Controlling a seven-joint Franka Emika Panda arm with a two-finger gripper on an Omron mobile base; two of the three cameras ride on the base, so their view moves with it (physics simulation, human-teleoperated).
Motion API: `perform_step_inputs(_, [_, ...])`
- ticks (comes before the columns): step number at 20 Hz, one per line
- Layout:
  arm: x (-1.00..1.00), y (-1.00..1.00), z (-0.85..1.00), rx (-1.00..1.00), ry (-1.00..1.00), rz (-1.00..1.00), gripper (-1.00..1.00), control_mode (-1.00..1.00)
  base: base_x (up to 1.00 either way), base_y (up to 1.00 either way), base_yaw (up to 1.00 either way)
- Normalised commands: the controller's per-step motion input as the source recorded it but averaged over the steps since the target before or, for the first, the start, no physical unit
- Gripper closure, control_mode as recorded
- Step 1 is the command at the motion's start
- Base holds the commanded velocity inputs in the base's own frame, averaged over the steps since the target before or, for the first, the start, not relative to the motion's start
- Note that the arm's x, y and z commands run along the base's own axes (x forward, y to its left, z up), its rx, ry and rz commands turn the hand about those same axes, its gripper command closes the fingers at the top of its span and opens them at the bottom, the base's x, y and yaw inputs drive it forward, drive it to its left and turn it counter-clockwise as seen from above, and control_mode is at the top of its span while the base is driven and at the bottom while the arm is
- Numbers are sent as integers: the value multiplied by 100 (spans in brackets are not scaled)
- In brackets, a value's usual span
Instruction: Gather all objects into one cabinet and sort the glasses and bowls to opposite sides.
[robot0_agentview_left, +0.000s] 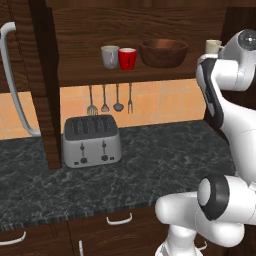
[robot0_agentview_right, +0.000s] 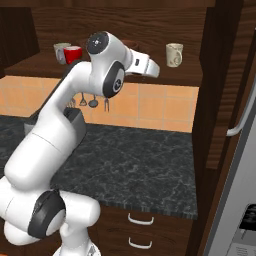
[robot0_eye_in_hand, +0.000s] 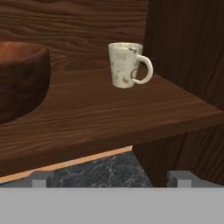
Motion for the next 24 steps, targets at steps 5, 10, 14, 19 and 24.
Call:
perform_step_inputs(5, [27,-24,21,0,0,-3,-100,-100,0,0,0])
perform_step_inputs(10, [21,-39,7,0,0,-3,-100,-100,0,0,0])
perform_step_inputs(14, [18,-31,1,0,0,-3,-100,-100,0,0,0])
perform_step_inputs(19, [25,-16,0,0,0,-3,-100,-100,0,0,0])
perform_step_inputs(24, [28,-16,0,0,0,-1,-100,-100,0,0,0])
